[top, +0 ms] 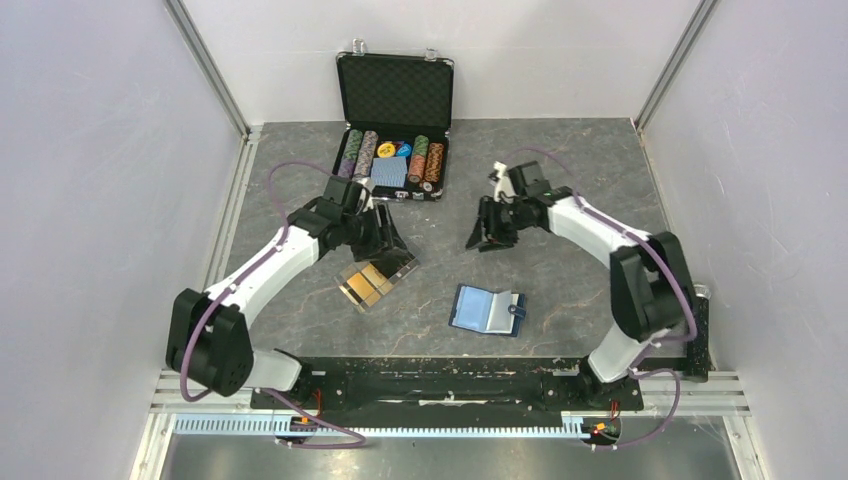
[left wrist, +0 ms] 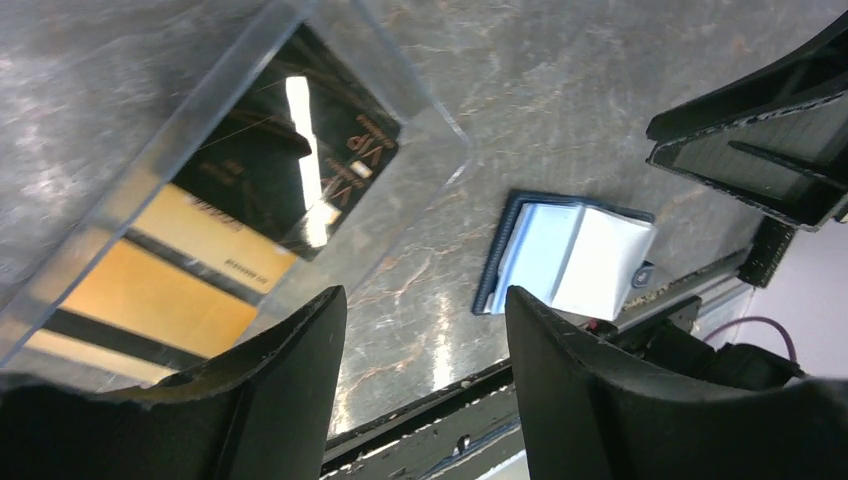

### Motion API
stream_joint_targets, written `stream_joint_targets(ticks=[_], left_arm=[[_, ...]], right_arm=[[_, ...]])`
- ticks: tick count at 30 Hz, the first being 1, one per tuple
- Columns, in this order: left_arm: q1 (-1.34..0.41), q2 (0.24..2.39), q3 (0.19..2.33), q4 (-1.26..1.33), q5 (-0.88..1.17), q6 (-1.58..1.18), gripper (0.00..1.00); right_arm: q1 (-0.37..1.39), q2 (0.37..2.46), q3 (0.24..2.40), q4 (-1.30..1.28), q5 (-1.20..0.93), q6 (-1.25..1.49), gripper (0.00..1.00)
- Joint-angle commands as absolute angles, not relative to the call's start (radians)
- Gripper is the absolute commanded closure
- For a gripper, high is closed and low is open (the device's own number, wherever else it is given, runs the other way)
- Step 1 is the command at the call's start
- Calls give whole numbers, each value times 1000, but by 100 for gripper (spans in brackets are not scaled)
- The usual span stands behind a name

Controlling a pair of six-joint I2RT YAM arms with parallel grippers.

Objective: Put the credit cards into the card holder
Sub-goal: Pick up the credit card from the storage box.

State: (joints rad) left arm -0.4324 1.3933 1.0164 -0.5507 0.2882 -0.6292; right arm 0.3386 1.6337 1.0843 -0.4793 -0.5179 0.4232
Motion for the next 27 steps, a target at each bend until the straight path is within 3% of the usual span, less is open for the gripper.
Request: stream_joint_targets(ticks=[1, 8, 13, 27], left_arm=[[-402, 1340, 969, -587, 224, -685, 34], [-382, 1367, 946, -617, 158, -681, 35], [-378, 1431, 968, -616, 152, -660, 36], [-380, 1590, 1066, -619, 203, -582, 43]], right_arm=[[429, 1775, 1277, -436, -531, 441, 52], [521, 2007, 1533, -436, -583, 446, 37], [555, 2113, 1649, -478, -590, 428, 36], [617, 2068, 1553, -535, -506, 401, 71]])
